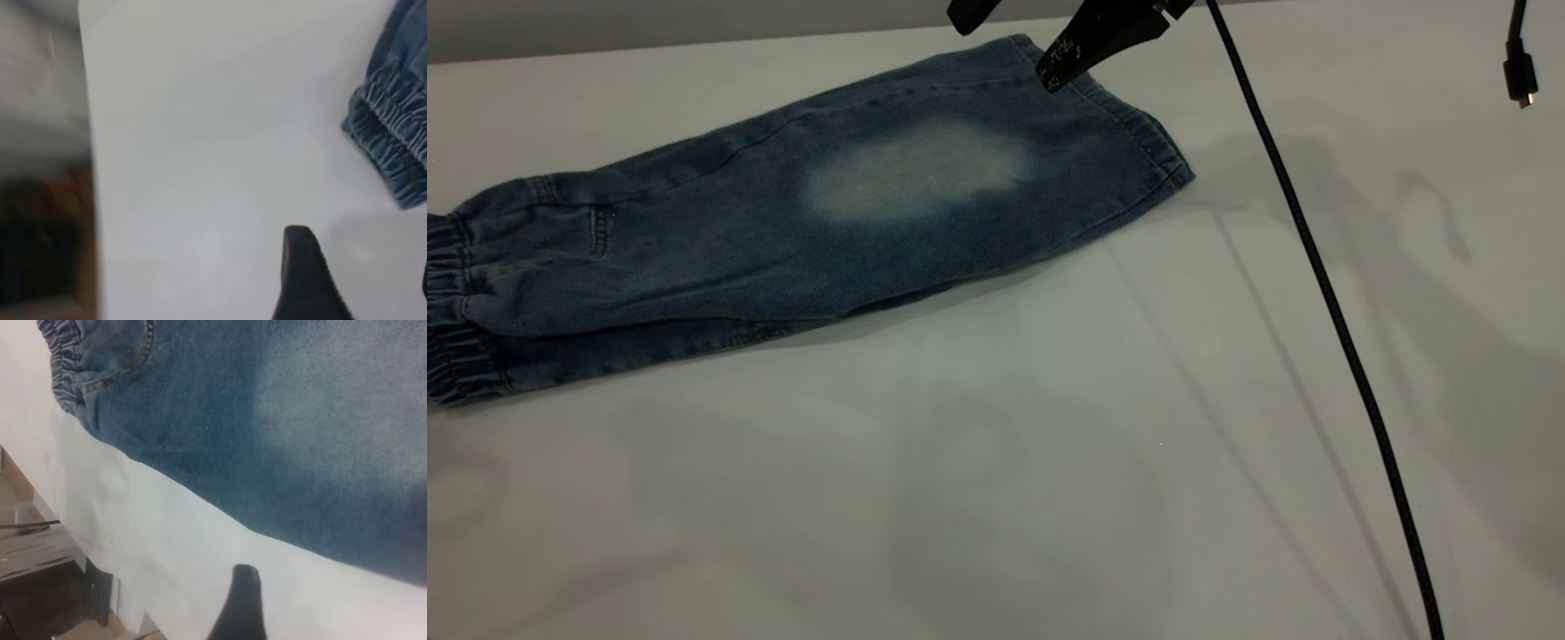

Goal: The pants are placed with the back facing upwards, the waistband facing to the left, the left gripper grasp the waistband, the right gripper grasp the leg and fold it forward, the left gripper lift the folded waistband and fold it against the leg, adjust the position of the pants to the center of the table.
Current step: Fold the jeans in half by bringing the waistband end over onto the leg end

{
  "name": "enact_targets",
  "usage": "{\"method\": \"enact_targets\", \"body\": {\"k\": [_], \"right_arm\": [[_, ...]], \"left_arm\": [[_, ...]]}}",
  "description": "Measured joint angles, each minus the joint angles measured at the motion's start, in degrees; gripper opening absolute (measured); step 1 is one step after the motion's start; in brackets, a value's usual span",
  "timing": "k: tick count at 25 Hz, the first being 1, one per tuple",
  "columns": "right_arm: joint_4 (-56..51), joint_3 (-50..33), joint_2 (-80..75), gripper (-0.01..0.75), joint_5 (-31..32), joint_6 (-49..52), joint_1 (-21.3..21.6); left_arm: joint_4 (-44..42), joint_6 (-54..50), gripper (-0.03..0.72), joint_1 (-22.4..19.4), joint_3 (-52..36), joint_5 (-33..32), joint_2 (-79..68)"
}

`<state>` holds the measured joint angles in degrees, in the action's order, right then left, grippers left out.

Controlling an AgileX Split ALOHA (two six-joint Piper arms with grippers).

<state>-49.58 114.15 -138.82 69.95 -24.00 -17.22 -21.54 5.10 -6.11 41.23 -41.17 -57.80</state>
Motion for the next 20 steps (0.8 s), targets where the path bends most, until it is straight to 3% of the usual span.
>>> {"method": "enact_targets", "body": {"k": [4,10,14,20], "right_arm": [[0.0,0.0,0.0,0.574,0.0,0.0,0.0],[0.0,0.0,0.0,0.574,0.0,-0.2,0.0],[0.0,0.0,0.0,0.574,0.0,-0.22,0.0],[0.0,0.0,0.0,0.574,0.0,-0.33,0.0]], "left_arm": [[-0.64,-18.76,0.377,-0.07,0.0,2.62,-6.18],[11.99,-33.06,0.335,-0.07,0.0,6.89,-13.4],[16.78,-33.94,0.33,-0.07,-0.07,6.5,-15.34],[21.14,-26.32,0.33,-0.07,-0.13,8.94,-15.34]]}}
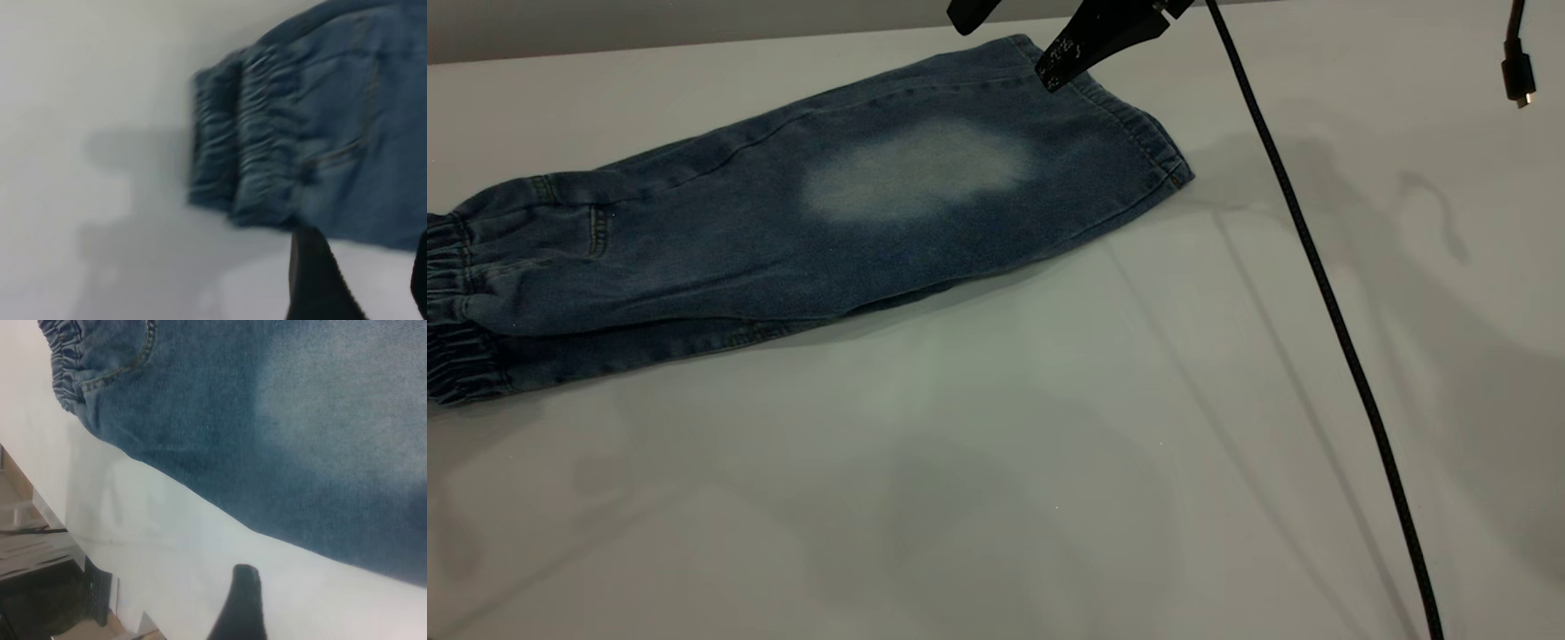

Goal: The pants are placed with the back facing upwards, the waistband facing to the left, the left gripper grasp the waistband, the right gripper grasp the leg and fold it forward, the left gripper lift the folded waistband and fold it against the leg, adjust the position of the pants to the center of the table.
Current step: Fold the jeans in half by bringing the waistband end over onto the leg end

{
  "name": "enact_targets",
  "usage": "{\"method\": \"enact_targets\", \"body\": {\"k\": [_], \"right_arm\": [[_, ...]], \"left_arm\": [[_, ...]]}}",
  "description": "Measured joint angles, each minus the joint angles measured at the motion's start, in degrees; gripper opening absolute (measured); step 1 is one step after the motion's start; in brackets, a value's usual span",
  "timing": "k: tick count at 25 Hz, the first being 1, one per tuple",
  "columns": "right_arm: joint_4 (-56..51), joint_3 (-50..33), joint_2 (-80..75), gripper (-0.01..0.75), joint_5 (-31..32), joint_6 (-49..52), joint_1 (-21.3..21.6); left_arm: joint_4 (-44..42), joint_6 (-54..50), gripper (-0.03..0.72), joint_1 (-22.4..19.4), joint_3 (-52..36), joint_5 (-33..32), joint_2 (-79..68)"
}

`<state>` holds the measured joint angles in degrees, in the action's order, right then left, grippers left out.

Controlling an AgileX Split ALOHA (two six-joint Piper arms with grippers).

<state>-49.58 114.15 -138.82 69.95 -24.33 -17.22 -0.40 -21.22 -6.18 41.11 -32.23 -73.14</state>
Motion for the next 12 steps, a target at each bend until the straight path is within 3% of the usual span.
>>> {"method": "enact_targets", "body": {"k": [5,12], "right_arm": [[0.0,0.0,0.0,0.574,0.0,-0.07,0.05],[0.0,0.0,0.0,0.574,0.0,-0.07,0.05]], "left_arm": [[12.98,5.28,0.33,0.0,0.05,5.34,0.05],[35.66,28.53,0.33,0.0,0.05,2.98,0.12]]}}
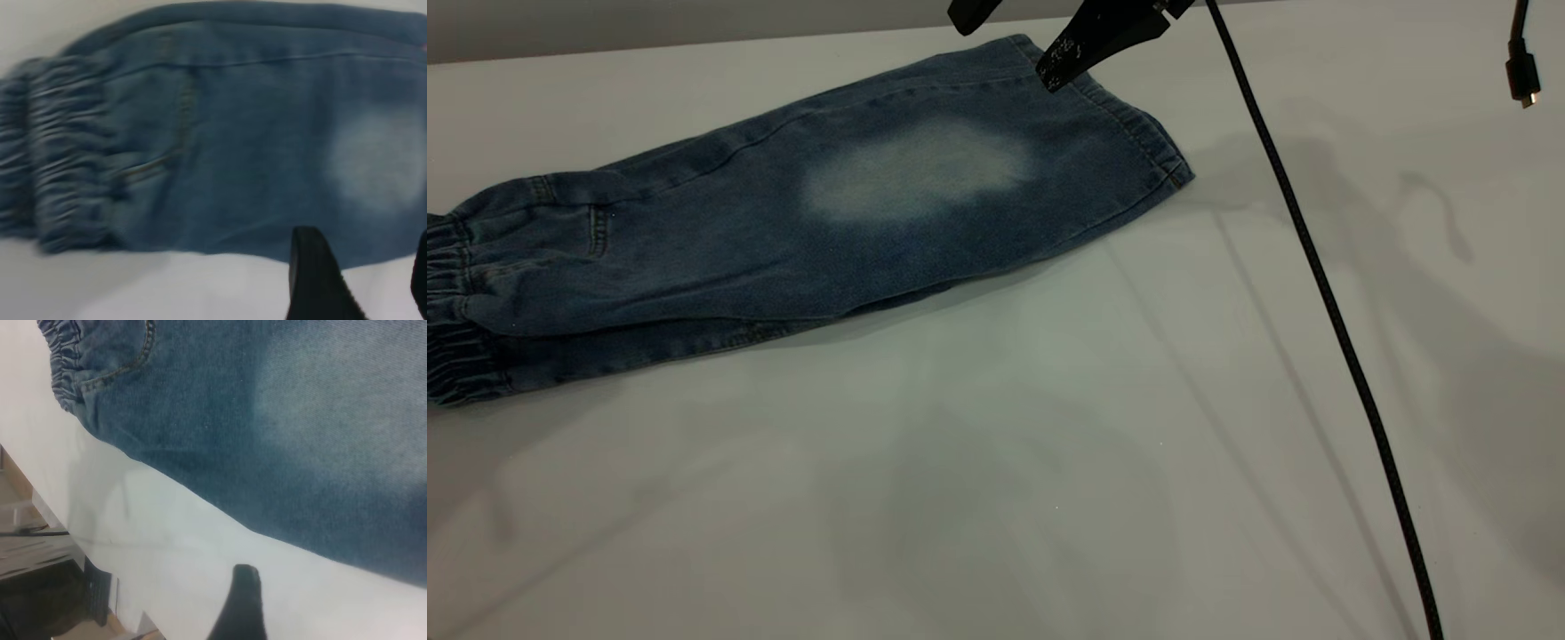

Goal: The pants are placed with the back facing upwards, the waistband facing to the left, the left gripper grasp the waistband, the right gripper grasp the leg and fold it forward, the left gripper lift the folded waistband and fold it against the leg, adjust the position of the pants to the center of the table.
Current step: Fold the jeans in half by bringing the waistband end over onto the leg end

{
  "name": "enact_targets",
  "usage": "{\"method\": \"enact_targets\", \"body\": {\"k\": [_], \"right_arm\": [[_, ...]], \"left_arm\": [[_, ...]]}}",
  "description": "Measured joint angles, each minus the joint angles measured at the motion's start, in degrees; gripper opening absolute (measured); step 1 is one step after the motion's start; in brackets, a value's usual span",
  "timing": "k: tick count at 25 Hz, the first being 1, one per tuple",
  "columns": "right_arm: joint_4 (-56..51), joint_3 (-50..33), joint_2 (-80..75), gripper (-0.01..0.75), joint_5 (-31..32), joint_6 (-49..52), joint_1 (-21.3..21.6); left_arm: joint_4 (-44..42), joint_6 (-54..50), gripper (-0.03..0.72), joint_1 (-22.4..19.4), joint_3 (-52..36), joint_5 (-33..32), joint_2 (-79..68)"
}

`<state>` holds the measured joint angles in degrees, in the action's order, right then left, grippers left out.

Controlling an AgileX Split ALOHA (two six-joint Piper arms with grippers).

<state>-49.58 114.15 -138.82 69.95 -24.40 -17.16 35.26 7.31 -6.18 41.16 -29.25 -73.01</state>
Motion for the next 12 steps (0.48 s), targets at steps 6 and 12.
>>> {"method": "enact_targets", "body": {"k": [6,12], "right_arm": [[0.05,0.0,0.0,0.574,0.0,0.05,0.0],[0.05,-0.05,0.0,0.574,0.0,0.1,0.0]], "left_arm": [[11.6,14.75,0.326,-5.63,0.0,-1.2,-0.06],[16.67,21.25,0.279,-19.37,-0.48,-8.49,-0.06]]}}
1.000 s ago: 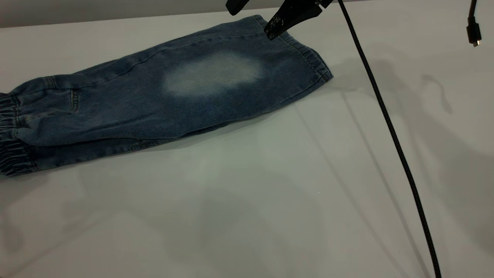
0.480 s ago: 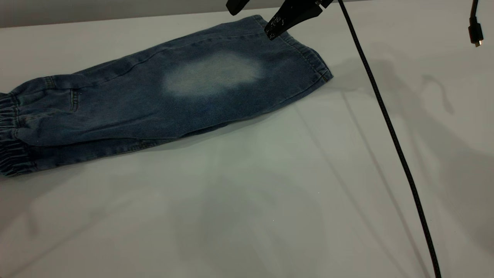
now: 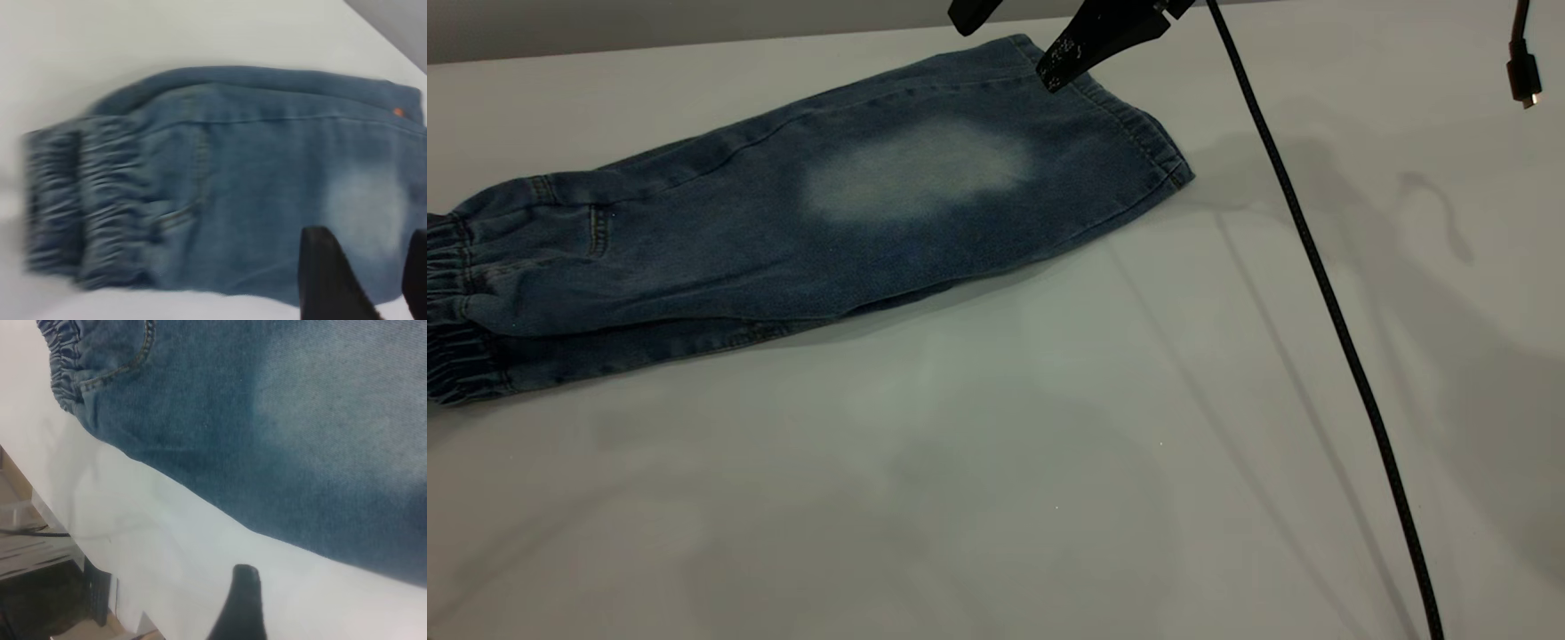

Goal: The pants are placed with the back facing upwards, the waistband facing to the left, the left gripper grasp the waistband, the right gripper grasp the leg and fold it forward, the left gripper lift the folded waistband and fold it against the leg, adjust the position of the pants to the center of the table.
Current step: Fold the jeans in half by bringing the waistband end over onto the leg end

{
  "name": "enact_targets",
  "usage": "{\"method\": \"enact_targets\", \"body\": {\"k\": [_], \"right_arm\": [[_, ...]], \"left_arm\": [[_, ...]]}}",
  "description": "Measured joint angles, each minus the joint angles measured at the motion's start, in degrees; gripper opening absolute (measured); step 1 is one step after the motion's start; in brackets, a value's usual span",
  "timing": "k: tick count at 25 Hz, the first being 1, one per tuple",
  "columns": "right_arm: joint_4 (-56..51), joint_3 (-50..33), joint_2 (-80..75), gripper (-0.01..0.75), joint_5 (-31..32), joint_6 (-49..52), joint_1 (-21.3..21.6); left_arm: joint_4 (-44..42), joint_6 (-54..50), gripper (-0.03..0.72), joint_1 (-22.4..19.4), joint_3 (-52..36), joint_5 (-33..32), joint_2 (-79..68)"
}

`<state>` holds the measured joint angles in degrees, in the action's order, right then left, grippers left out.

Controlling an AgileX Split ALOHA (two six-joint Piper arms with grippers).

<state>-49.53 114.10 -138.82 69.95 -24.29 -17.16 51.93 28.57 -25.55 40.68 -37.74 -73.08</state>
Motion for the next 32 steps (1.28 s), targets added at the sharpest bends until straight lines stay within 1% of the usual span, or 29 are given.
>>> {"method": "enact_targets", "body": {"k": [2,5,9,12,14,17,21,23,25,27,32], "right_arm": [[0.05,0.0,0.0,0.574,0.0,0.0,0.0],[0.05,0.0,0.0,0.574,-0.2,0.0,0.0],[0.05,0.0,0.0,0.574,-0.85,-0.13,0.0],[0.05,0.0,0.0,0.574,-0.89,-0.13,0.0],[0.05,0.0,0.0,0.574,-0.89,-0.19,0.0],[0.05,0.0,0.0,0.574,-0.89,-0.4,0.0],[0.05,0.0,0.0,0.574,-1.58,-0.6,0.0],[0.05,0.0,0.0,0.574,-1.52,-0.79,0.0],[0.05,0.0,0.0,0.574,-1.52,-0.79,0.0],[-0.1,0.0,0.0,0.574,-1.52,-0.79,0.0],[-0.49,0.0,0.0,0.574,-1.52,-0.83,0.0]], "left_arm": [[1.06,0.49,0.272,-4.46,-1.42,-1.17,0.0],[1.57,1.6,0.272,-7.91,-4.83,0.04,-1.5],[1.0,5.11,0.27,-8.07,-8.44,6.07,-5.48],[0.03,10.38,0.27,-8.07,-8.66,10.88,-8.9],[1.98,13.58,0.277,-8.07,-8.66,12.09,-10.46],[4.21,15.12,0.328,-8.03,-8.66,11.65,-12.86],[4.11,19.38,0.467,-8.0,-8.66,11.98,-17.25],[6.61,20.42,0.54,-8.0,-8.52,12.16,-19.73],[10.41,22.73,0.588,-8.0,-8.48,12.31,-22.46],[13.32,26.43,0.602,-8.0,-8.48,12.31,-25.04],[22.97,36.78,0.586,-8.0,-8.48,12.05,-30.97]]}}
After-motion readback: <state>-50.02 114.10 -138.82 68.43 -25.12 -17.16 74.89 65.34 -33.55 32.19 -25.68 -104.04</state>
